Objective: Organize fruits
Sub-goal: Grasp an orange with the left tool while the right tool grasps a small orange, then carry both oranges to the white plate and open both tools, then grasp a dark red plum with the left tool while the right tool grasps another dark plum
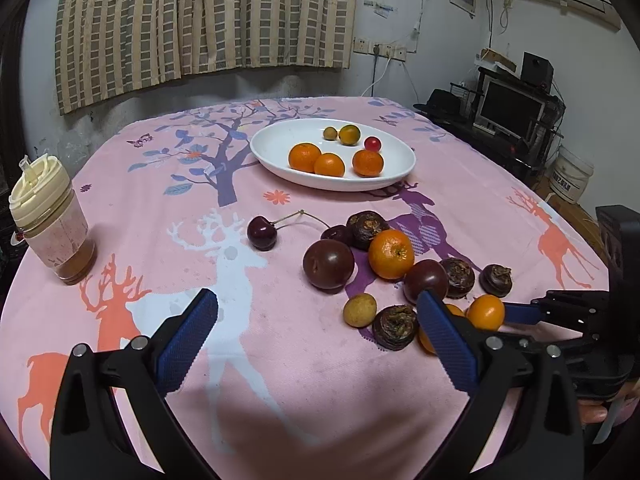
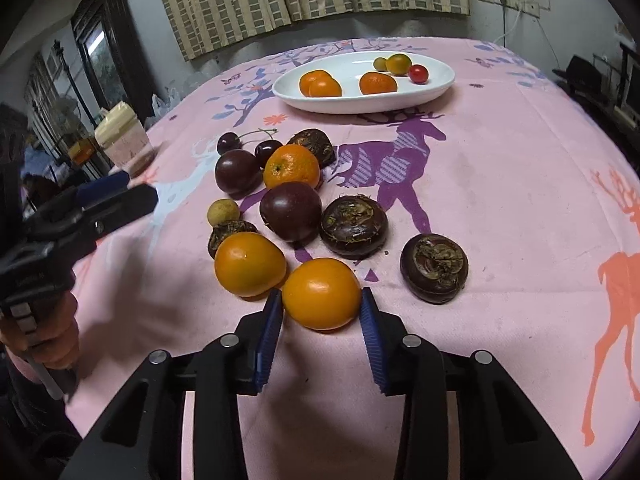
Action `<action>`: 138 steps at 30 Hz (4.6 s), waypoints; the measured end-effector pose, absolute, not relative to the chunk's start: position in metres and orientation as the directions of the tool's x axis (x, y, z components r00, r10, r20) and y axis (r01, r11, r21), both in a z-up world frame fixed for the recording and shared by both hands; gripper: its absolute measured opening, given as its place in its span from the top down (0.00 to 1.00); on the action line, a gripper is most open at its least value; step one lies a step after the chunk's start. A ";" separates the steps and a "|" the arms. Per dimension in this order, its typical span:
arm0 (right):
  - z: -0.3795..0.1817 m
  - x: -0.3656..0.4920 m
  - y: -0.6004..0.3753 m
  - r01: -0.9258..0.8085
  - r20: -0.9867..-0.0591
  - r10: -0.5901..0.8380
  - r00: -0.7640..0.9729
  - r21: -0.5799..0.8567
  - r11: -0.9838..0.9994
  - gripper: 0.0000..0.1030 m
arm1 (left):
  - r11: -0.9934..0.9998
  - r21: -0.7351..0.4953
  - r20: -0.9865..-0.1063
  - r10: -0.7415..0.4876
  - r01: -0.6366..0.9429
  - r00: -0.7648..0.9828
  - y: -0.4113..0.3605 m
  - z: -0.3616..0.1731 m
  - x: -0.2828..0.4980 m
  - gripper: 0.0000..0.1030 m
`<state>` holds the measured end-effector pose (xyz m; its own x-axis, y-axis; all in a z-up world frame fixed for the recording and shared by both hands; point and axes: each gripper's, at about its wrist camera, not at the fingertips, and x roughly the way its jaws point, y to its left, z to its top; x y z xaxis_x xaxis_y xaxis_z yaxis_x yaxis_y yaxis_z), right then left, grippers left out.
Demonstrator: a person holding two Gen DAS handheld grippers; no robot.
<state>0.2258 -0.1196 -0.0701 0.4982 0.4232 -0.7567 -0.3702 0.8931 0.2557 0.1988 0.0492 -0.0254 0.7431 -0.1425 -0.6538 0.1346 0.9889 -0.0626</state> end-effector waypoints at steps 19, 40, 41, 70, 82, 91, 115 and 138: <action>-0.065 0.228 -0.164 -0.332 -0.582 0.620 0.527 0.530 0.780 0.62 | 0.834 0.074 -0.757 -0.310 0.546 0.575 -0.044 -0.054 0.199 0.58; -0.041 0.233 -0.162 -0.348 -0.562 0.576 0.594 0.466 0.814 0.62 | 0.848 0.031 -0.750 -0.330 0.530 0.573 -0.030 -0.036 0.216 0.64; -0.032 0.240 -0.160 -0.350 -0.550 0.570 0.610 0.458 0.817 0.62 | 0.855 0.004 -0.738 -0.347 0.518 0.579 -0.024 -0.030 0.220 0.64; -0.006 0.405 -0.120 -0.275 -0.591 0.394 0.704 0.285 0.918 0.45 | 0.994 -0.106 -0.729 -0.065 -0.018 0.682 0.071 -0.011 0.444 0.22; -0.031 0.293 -0.073 -0.592 -0.712 0.455 0.535 0.069 0.803 0.42 | 0.992 -0.123 -0.663 -0.076 -0.008 0.745 0.093 -0.014 0.284 0.05; -0.043 0.276 -0.063 -0.635 -0.745 0.434 0.507 0.018 0.773 0.42 | 0.994 -0.073 -0.671 0.009 -0.078 0.741 0.098 -0.024 0.265 0.05; -0.043 0.287 -0.072 -0.608 -0.720 0.488 0.493 0.117 0.785 0.62 | 0.996 -0.058 -0.706 0.006 -0.067 0.708 0.097 -0.034 0.274 0.05; -0.031 0.293 -0.101 -0.497 -0.670 0.496 0.553 0.212 0.841 0.62 | 0.961 -0.108 -0.783 -0.241 0.256 0.573 0.040 -0.071 0.288 0.48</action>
